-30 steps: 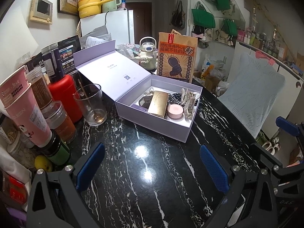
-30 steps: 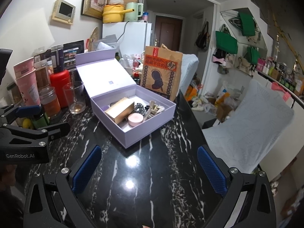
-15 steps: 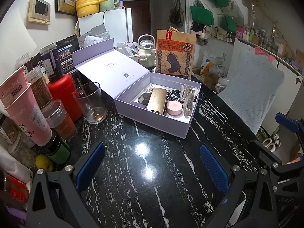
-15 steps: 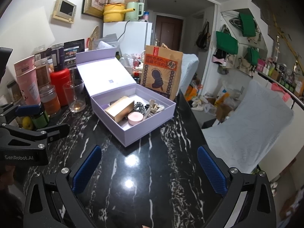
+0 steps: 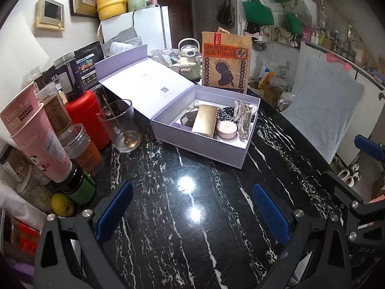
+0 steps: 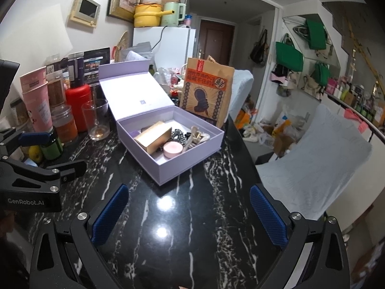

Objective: Organize rigid objects

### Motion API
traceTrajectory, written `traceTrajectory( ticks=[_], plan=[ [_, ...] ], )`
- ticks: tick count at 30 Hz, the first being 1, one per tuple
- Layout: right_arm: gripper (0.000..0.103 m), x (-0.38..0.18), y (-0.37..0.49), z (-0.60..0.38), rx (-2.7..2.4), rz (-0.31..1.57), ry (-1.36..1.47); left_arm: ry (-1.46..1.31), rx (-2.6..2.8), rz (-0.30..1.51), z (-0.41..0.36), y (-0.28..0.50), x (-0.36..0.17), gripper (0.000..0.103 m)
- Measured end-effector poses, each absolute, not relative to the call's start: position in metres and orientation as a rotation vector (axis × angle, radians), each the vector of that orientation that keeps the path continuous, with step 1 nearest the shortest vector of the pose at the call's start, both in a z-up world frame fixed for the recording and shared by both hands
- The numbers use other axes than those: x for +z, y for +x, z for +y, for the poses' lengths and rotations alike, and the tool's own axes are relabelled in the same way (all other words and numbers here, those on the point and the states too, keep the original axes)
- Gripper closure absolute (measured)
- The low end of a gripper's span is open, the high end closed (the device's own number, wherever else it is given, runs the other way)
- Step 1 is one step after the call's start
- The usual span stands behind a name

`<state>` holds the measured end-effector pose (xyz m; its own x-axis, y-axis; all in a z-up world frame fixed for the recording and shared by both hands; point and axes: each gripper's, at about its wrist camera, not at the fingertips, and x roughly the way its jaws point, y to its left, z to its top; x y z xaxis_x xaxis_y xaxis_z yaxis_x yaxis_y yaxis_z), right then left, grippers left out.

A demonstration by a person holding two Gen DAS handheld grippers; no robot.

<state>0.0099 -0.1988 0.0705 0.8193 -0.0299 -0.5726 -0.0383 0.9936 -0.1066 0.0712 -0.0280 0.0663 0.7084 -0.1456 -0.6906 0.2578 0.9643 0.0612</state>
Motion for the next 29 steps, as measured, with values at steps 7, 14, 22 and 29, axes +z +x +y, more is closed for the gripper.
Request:
traceTrajectory(
  ticks=[7,14,22,29],
  plan=[
    [0.0,0.0719,0.0104,-0.196,0.006,0.607,-0.119,0.158,-0.226,0.742,-0.0265,0.0678,0.0698,0.001],
    [0.0,0.0735,0.0095,-0.197,-0.003,0.604,-0.117,0.167,-0.248,0.743,-0.0299,0.0667,0.0695,0.001],
    [0.0,0.0738,0.0096,-0.1998,-0.009,0.606,-0.107,0.177,-0.263,0.749,-0.0325,0.0653,0.0676,0.001],
    [0.0,0.0708,0.011,-0.2015,-0.011,0.615,-0.107,0.188,-0.265,0.755,-0.0338,0.0636,0.0628,0.001]
  ],
)
